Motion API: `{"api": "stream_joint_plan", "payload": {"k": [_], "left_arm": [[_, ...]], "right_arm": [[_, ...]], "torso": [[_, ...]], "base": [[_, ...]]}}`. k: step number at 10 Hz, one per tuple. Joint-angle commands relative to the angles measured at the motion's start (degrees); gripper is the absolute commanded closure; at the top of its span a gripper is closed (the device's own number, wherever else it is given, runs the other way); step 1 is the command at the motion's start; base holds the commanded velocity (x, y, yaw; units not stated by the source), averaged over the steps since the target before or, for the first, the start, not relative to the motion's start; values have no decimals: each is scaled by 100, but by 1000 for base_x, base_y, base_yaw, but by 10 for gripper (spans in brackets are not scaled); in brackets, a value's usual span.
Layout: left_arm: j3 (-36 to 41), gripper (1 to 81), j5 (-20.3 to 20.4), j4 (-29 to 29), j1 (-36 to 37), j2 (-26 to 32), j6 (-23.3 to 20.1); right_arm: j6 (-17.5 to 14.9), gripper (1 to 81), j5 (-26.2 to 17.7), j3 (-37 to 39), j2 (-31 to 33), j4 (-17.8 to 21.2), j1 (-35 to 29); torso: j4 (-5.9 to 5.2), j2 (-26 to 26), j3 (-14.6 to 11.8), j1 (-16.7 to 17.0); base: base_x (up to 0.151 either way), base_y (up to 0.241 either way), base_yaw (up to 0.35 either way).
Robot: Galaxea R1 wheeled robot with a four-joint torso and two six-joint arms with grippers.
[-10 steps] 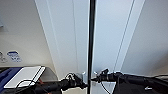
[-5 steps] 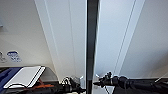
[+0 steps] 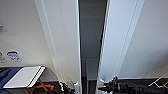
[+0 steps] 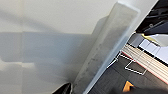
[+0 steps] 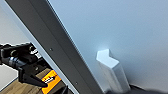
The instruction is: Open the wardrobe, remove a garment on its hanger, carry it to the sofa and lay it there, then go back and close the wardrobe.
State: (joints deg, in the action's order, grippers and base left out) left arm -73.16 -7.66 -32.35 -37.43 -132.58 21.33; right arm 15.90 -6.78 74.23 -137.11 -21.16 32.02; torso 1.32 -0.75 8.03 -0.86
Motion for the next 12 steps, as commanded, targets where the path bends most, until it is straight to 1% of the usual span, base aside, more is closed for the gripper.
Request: {"api": "stream_joint_plan", "payload": {"k": [1, 2, 4, 5, 6, 7, 8, 9, 10, 11, 12], "left_arm": [[1857, 10, 774, -157, -120, 944, 29], [2033, 10, 1027, -192, -296, 1284, 20], [2331, 10, 1379, -358, -673, 1881, 12], [2358, 10, 1520, -482, -910, 2128, 20], [2350, 10, 1774, -517, -1104, 2452, 20], [2358, 10, 1995, -526, -1280, 2796, 3], [2332, 10, 2145, -526, -1534, 3078, -15], [2218, 10, 2294, -518, -1816, 3290, -7], [1862, 10, 2703, -492, -2184, 3482, -6], [1480, 10, 3103, -430, -2589, 3519, 11], [878, 10, 3471, -378, -3036, 3432, 64]], "right_arm": [[124, 10, 353, -1447, 295, 235, -192], [124, 10, 492, -1622, 627, 166, -78], [124, 10, 668, -2009, 1338, 121, 177], [124, 10, 852, -2097, 1637, 86, 336], [124, 10, 967, -2194, 2014, 51, 511], [124, 10, 1177, -2308, 2419, 42, 670], [133, 10, 1310, -2361, 2754, 42, 837], [151, 10, 1372, -2344, 2984, 42, 1047], [203, 10, 1424, -2240, 3177, 60, 1267], [221, 10, 1442, -2036, 3319, 104, 1469], [325, 10, 1442, -1643, 3433, 233, 1662]], "torso": [[0, 0, 0, 0], [0, 0, 0, 0], [0, 0, 0, 0], [0, 0, 0, 0], [0, 0, -2, -2], [0, 0, -2, -2], [0, 0, -2, -2], [0, 0, -2, -2], [0, 0, -2, -2], [0, 0, -2, -2], [0, -2, -4, -2]], "base": [[0, 0, 0], [0, 0, 0], [0, 0, 0], [0, 0, 0], [0, 0, 0], [0, 0, 0], [0, 0, 0], [0, 0, 0], [0, 0, 0], [0, 0, 0], [0, 0, 0]]}}
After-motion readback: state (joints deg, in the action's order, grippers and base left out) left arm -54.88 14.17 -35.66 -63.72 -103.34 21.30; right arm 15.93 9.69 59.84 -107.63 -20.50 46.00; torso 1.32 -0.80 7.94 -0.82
